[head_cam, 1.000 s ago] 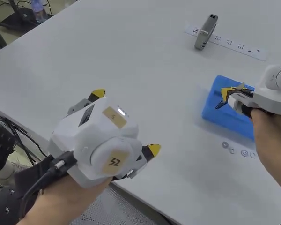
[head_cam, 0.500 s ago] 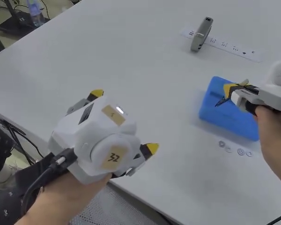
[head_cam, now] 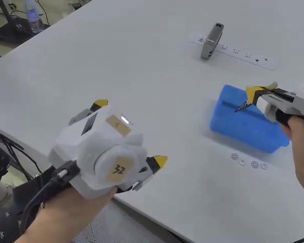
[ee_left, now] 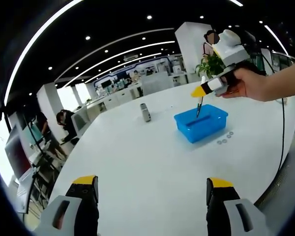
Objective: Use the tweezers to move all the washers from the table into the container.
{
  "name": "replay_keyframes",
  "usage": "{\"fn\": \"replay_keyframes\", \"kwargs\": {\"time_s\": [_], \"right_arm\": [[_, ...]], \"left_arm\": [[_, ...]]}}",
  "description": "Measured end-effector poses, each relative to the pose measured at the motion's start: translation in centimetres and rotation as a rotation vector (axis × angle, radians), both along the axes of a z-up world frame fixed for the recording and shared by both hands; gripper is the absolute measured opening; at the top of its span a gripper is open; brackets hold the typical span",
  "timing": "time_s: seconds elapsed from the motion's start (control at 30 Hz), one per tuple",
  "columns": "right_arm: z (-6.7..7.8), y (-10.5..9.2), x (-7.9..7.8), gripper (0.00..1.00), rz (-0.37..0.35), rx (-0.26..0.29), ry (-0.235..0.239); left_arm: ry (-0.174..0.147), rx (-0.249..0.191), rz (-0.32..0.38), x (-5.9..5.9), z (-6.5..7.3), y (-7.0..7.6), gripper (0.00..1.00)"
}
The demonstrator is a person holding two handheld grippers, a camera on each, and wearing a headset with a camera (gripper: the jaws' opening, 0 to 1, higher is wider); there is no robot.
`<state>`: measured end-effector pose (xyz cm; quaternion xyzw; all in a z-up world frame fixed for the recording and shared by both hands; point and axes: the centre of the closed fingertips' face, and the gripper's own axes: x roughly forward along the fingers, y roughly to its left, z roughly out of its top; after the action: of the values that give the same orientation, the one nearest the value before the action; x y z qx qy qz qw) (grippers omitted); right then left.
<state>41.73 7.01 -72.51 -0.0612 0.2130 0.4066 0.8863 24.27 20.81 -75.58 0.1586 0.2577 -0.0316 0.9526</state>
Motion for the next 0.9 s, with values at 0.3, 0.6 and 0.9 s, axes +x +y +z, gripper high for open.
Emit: {"fn": "replay_keyframes", "kwargs": {"time_s": [0.3, 0.6, 0.9], "right_arm": [[0.7, -0.7, -1.4, 0.02, 0.008, 0.002, -0.006], [0.0, -1.7, -3.3, 0.02, 0.014, -0.016, 0.014], [-1.8, -2.6, -5.0, 0.02, 0.02, -0.056, 0.032]], "left_arm": [[0.001, 0.004, -0.001, 0.0, 0.0, 0.0, 0.93], [0.005, 0.006, -0.003, 0.0, -0.1, 0.0, 0.93], [0.009, 0.008, -0.005, -0.1, -0.2, 0.0, 0.92]]}}
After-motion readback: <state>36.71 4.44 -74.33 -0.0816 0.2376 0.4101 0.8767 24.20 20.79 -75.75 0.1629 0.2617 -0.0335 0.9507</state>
